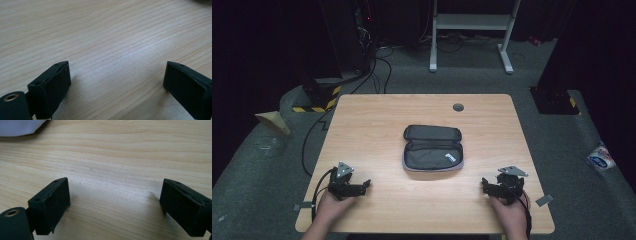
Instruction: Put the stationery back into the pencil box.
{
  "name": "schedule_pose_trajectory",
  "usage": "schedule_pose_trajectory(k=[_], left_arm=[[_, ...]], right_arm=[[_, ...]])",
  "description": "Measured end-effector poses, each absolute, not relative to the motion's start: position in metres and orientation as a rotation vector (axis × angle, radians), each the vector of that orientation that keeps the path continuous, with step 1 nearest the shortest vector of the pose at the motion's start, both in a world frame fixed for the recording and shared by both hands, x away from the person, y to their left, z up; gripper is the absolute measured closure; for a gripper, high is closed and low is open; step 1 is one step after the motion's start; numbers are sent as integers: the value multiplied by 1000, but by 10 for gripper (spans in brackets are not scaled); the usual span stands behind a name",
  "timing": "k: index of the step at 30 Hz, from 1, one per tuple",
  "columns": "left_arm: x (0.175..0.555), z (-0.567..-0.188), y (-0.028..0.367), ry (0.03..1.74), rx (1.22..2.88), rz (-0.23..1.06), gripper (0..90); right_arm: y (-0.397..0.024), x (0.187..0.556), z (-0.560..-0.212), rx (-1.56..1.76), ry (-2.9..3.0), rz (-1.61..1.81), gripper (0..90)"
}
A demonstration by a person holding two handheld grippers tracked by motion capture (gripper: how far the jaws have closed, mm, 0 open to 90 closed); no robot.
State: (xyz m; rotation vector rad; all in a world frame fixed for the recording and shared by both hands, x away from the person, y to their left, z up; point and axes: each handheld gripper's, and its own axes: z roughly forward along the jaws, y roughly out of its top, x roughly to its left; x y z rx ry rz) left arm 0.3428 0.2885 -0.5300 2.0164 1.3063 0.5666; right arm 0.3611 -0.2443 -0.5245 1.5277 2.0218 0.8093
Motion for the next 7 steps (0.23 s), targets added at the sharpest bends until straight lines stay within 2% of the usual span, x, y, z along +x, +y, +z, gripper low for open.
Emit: schedule_pose_trajectory(k=[7], left_arm=[[339,-530,289,1294,2022,564,95]], right_arm=[[-244,362,-525,1535,2023,814,87]])
